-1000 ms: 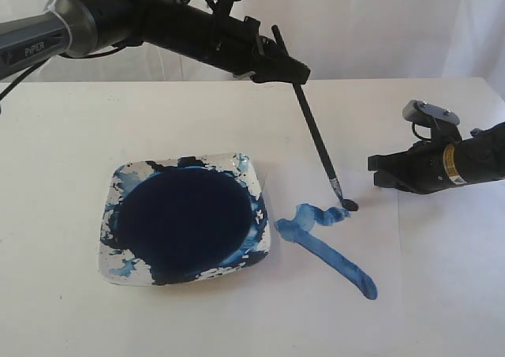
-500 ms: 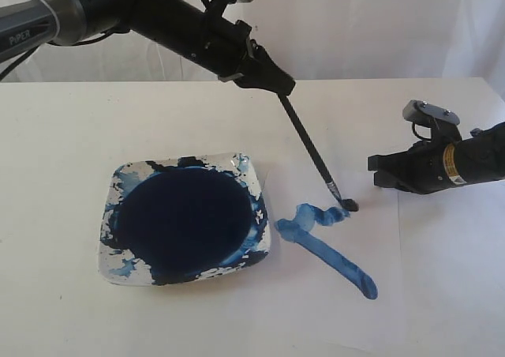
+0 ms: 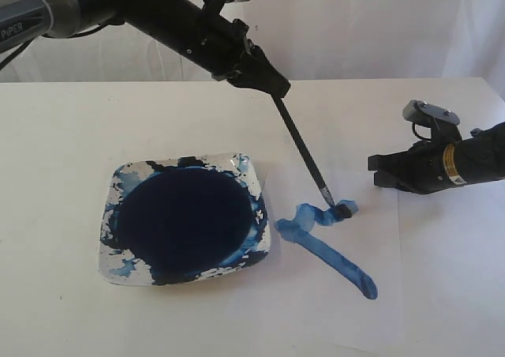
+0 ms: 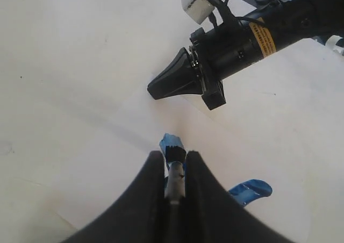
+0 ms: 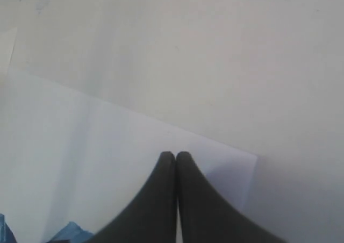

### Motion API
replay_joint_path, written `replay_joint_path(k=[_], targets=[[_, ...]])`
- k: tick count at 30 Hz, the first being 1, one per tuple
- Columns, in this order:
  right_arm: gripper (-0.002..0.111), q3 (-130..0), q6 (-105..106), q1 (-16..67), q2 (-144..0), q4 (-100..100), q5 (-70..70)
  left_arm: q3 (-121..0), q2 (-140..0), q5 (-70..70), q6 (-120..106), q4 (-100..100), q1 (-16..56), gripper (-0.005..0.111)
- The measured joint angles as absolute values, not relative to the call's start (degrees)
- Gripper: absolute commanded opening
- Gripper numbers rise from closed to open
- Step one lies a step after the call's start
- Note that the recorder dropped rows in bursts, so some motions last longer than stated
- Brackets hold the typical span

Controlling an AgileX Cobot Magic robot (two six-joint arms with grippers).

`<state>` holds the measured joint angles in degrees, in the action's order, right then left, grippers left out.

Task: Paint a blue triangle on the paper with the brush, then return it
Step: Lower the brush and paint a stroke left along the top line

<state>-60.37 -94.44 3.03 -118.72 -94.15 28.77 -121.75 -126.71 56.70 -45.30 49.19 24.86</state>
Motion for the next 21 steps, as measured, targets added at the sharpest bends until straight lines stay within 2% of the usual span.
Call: replay_joint_path(k=[21], targets=[[0.000,-60.37,-94.44,3.03,-118.72,-94.15,28.69,-121.75,-121.39,58.33,-34.75,36.01,25.44,0.000]])
